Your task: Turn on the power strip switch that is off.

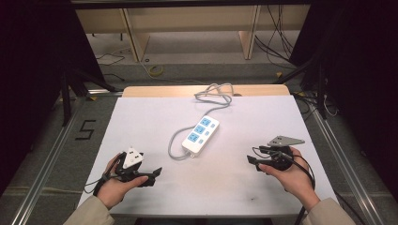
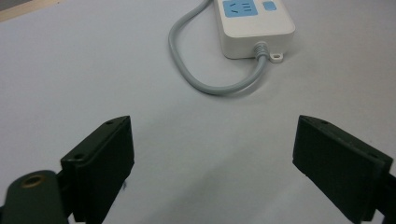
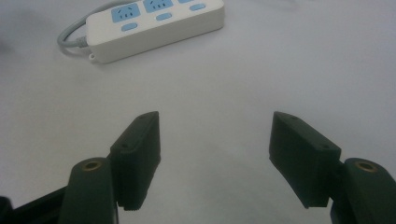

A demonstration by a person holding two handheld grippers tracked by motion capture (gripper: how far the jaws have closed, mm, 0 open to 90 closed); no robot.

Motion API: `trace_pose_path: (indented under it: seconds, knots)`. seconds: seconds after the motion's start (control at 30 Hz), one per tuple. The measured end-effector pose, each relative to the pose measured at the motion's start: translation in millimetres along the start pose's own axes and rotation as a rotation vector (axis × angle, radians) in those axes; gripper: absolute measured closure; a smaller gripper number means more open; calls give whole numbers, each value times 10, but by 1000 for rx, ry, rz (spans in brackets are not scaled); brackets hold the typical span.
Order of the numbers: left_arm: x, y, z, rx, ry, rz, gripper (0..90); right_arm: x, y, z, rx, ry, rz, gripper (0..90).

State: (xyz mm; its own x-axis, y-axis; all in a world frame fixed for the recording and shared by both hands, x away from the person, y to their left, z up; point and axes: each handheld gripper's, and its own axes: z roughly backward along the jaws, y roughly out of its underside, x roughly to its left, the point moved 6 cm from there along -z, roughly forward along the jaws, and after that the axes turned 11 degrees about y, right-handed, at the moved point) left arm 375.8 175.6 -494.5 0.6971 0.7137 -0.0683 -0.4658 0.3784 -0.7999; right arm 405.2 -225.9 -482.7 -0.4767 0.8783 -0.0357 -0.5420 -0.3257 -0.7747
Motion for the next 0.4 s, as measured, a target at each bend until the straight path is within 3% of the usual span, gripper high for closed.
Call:
trace_pose_path:
  seconds: [0.3, 0.4]
  knots:
    - [-5, 6, -11, 12, 5, -2, 123, 2, 23, 20, -9, 3, -2, 341]
    - [-60, -3, -35, 15, 22, -3, 127, 4, 25, 24, -10, 1, -4, 341]
